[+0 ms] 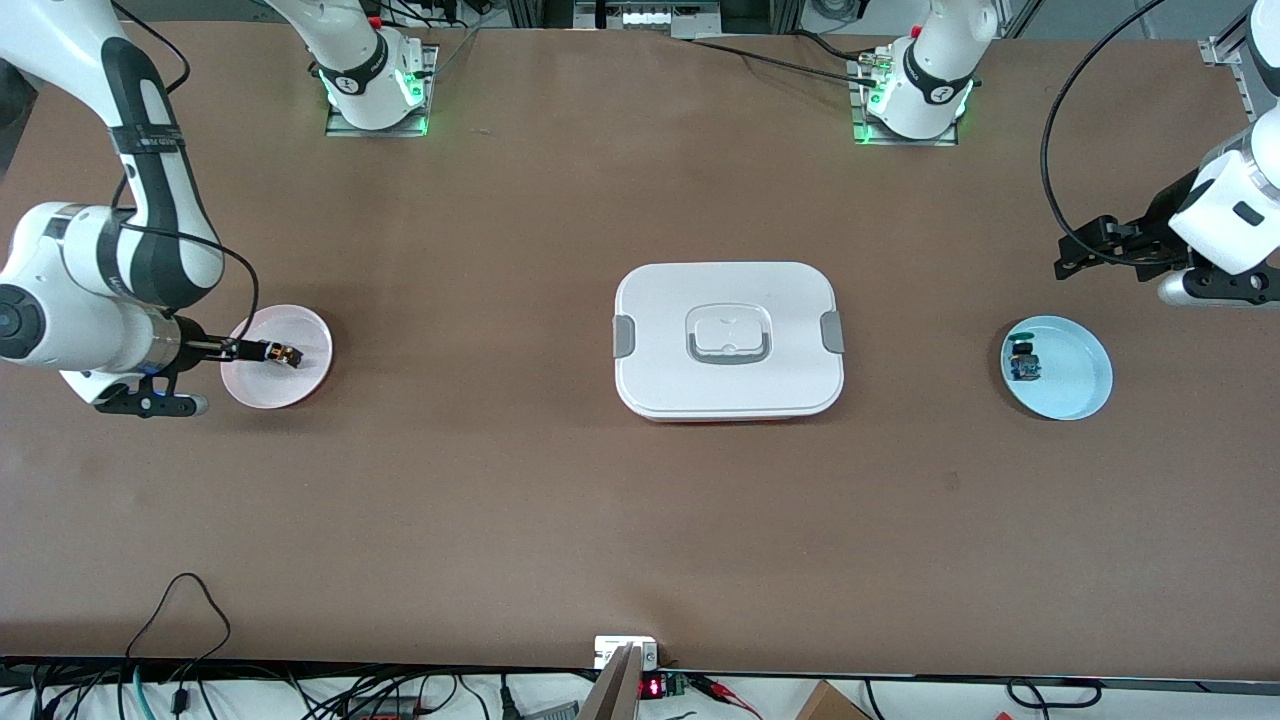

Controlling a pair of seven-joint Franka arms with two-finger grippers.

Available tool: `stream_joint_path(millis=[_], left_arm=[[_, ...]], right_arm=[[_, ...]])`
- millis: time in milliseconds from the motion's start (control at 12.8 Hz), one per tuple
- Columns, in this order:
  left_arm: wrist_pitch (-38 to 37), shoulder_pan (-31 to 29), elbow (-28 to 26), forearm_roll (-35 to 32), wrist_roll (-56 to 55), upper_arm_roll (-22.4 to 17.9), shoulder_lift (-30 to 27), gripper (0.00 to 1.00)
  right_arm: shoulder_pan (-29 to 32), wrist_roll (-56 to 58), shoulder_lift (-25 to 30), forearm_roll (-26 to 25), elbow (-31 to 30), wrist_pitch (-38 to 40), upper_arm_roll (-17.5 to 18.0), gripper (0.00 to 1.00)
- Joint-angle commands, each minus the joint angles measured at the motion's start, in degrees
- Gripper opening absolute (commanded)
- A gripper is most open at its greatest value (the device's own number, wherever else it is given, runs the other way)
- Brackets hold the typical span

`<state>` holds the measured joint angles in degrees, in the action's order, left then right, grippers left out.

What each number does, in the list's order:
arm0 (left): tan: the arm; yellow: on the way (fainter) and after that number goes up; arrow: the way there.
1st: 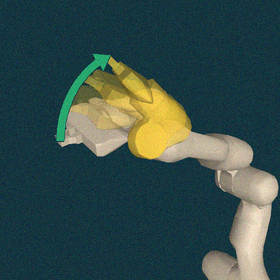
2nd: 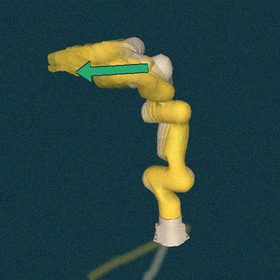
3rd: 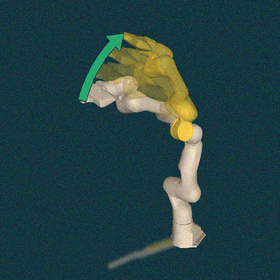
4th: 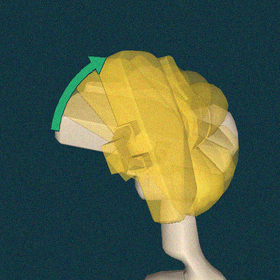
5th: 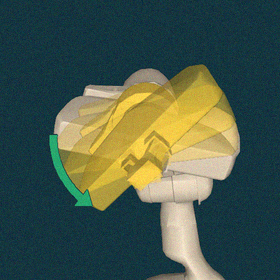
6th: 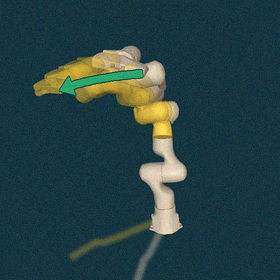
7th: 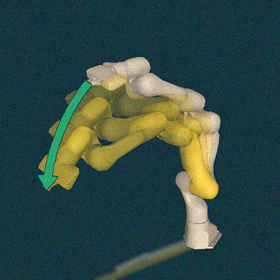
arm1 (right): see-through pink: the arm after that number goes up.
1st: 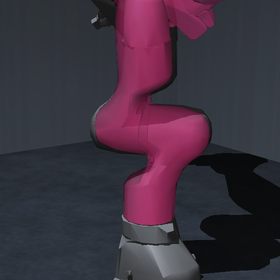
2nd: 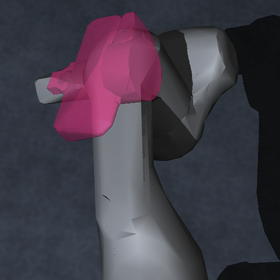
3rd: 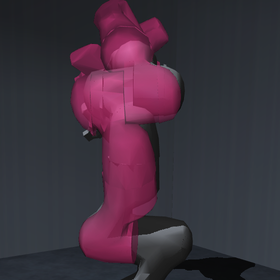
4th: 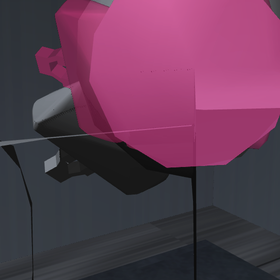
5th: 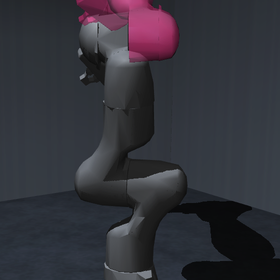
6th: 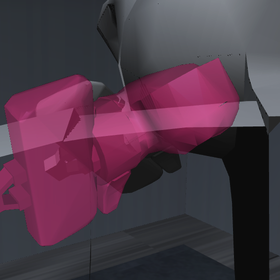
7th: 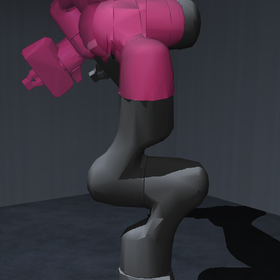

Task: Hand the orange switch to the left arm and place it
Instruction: 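Lower the right gripper over the orange switch on the plate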

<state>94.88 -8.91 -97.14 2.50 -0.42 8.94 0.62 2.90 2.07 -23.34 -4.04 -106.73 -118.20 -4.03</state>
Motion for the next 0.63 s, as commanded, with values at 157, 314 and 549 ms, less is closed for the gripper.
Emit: stream_joint_path(millis=[157, 314, 549], left_arm=[[-1.28, -0.23, 1.69, -0.56, 0.15, 0.20, 0.79, 1.00], [-1.28, -0.23, 1.69, -0.56, 0.15, 0.20, 0.79, 1.00], [-1.28, -0.32, 1.69, -0.56, 0.15, 0.11, 0.79, 1.00]], right_arm=[[0.44, -0.92, -0.57, -0.01, -7.08, -11.60, 0.34, 1.00], [0.53, -0.92, -0.65, -0.01, -7.62, -12.57, 0.34, 1.00], [0.71, -0.92, -0.65, -0.01, -11.46, -17.47, 0.25, 1.00]])
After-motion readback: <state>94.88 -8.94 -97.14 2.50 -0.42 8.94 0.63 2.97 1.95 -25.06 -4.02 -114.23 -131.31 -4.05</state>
